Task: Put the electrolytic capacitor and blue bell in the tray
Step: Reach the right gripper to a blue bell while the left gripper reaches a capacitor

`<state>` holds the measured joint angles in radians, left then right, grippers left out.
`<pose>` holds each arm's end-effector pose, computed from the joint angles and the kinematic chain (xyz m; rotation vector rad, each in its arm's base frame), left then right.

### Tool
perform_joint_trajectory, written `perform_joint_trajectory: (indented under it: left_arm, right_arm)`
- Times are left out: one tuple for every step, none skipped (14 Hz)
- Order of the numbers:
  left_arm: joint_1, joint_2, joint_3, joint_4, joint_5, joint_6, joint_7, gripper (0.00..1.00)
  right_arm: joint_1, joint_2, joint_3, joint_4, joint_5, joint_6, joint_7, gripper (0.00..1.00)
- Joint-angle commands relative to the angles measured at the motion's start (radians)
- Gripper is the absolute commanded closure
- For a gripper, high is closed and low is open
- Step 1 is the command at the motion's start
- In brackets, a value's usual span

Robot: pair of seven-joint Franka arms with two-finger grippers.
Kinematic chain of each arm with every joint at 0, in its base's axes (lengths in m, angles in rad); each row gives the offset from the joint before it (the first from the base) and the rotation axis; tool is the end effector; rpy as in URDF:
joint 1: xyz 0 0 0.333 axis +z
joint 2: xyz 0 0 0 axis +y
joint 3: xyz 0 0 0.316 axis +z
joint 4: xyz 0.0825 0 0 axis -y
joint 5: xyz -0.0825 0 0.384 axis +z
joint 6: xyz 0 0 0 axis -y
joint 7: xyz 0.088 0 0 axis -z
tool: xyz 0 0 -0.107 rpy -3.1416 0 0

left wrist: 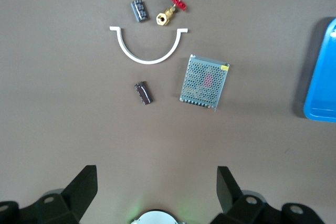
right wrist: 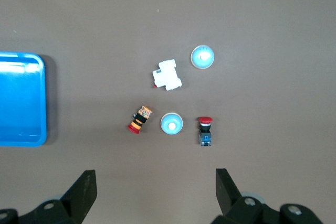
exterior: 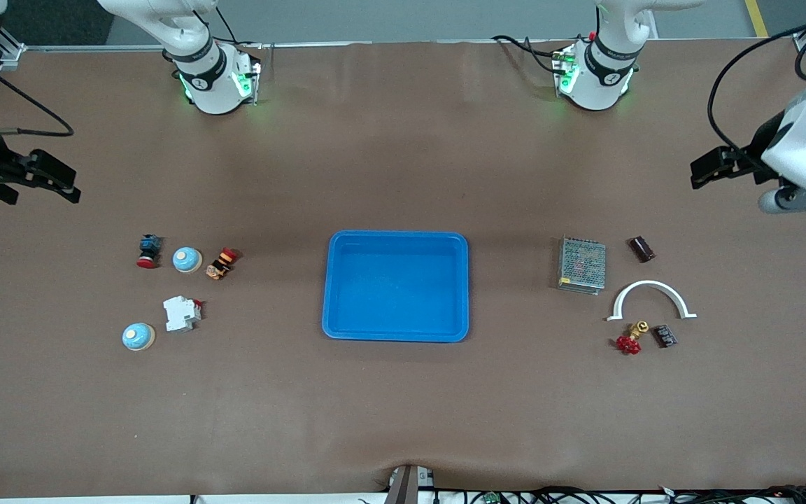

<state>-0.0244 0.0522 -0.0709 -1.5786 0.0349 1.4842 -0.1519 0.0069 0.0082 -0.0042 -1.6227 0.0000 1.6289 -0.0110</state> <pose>0.5565 -0.0482 0.5850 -3.0836 -0.0877 0.2186 0.5611 0.0015 0.6004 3.1415 0.0215 -0.0031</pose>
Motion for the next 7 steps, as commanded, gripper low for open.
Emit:
perform_joint_trajectory:
  left_arm:
    - [0.040,0.000,-0.003,-0.084,0.019,0.074,0.018,0.00]
    - [0.044,0.001,-0.001,-0.116,0.019,0.111,0.011,0.00]
    - [0.069,0.005,0.000,-0.163,0.019,0.163,0.008,0.00]
    - [0.096,0.006,0.000,-0.232,0.019,0.245,0.008,0.00]
    - [0.125,0.005,-0.001,-0.306,0.019,0.333,0.006,0.00]
    - [0.151,0.005,-0.001,-0.376,0.019,0.413,0.006,0.00]
    - [0.161,0.009,-0.001,-0.439,0.019,0.485,0.006,0.00]
  right_arm:
    - [0.005,0.102,-0.003,0.014,0.014,0.008,-0.007,0.00]
    - [0.010,0.134,-0.003,0.014,0.014,0.006,-0.009,0.00]
    - [0.016,0.160,-0.003,0.014,0.014,0.006,-0.009,0.00]
    - [0.022,0.194,-0.003,0.014,0.014,0.008,-0.018,0.00]
    - [0.021,0.228,-0.003,0.014,0.014,0.012,-0.071,0.00]
    - [0.016,0.260,-0.002,0.014,0.015,0.046,-0.187,0.00]
    - [0.013,0.274,-0.003,0.012,0.014,0.099,-0.313,0.00]
